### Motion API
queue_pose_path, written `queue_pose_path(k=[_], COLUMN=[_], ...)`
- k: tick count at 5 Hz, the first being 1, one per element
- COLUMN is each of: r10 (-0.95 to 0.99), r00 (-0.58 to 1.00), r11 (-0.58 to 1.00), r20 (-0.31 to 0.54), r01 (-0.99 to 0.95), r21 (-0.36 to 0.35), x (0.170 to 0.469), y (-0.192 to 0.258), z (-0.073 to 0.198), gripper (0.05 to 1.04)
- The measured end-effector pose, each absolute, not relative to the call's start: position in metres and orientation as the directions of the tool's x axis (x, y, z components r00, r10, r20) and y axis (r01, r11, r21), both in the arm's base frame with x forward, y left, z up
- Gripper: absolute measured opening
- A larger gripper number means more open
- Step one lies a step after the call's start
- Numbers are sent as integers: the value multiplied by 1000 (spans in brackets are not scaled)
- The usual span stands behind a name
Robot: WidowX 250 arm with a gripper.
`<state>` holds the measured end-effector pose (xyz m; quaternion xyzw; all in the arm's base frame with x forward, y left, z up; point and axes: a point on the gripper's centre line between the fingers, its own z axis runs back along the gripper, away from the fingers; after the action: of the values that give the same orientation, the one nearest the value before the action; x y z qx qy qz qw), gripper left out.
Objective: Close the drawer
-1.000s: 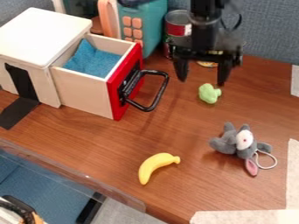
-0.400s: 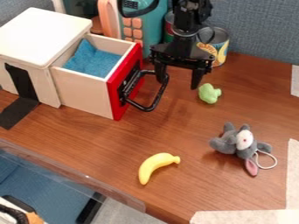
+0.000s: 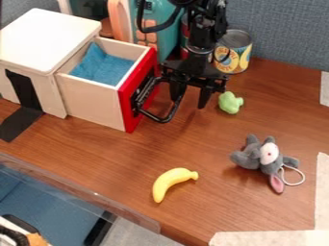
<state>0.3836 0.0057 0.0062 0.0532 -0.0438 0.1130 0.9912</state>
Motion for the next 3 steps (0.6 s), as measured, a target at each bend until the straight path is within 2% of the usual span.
queue_pose_path(k=[1, 2, 3], r10=[209, 224, 328], r00=[976, 967, 930], r11=[969, 958, 920], r20=[61, 121, 165], r01=[-215, -241, -354], r21=[119, 153, 167], x=[359, 352, 357], y=[5, 10, 39], z=[3, 22, 28], gripper=[371, 182, 130])
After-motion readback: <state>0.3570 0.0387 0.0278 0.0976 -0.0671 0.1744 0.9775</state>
